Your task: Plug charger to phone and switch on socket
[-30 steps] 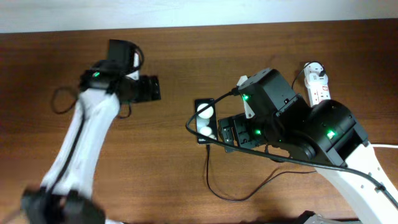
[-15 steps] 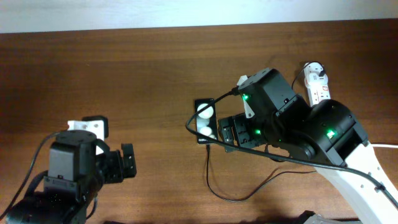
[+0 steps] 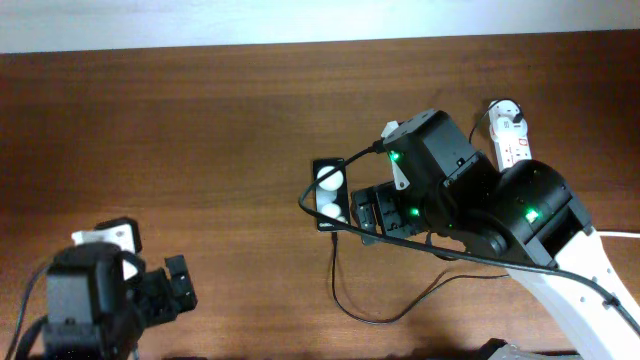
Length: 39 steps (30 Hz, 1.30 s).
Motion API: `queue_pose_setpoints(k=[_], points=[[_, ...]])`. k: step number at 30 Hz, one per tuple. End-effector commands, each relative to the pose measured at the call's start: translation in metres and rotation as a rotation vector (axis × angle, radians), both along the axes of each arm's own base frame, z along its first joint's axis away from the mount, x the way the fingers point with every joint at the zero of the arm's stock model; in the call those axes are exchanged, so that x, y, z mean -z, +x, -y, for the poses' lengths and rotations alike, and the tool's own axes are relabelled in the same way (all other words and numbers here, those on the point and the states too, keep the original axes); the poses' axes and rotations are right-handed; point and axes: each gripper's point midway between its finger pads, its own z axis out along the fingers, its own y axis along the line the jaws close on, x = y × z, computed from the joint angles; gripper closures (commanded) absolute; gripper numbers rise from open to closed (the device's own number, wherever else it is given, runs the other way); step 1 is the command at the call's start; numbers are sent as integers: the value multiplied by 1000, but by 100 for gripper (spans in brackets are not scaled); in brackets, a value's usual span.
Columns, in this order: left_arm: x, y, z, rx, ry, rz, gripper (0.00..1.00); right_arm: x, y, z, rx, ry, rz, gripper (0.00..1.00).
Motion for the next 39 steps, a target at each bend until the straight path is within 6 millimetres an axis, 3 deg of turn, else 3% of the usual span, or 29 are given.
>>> queue_pose_setpoints(k=[1,7,10,14,16,19,24,35,37,39], points=[[-13,-18,-2,-4,4,102,1,-2,3,1,9,-2,10,1],[-35,-61,-4,-5,-3,331,1,-2,2,1,7,2,7,1],[-30,-81,-7,-41,1,353,1,-5,7,-3,8,17,28,1],[-34,-98,-11,-116,15,433,1,-26,55,-17,72,54,221,1],[-35,-103,-11,-117,16,459,1,-21,73,-26,86,48,244,1],[-37,-123,-9,-116,18,561,1,-2,94,-27,123,-28,244,1],[-37,-159,-5,-108,13,726,1,-11,110,-18,191,-62,326,1],[-38,-160,-4,-59,-7,728,1,-26,122,-26,243,21,381,1],[-35,-161,-4,-59,-7,715,1,-26,122,-22,251,18,380,1],[-42,-159,-2,-54,-19,745,1,-30,129,-2,302,15,385,1]])
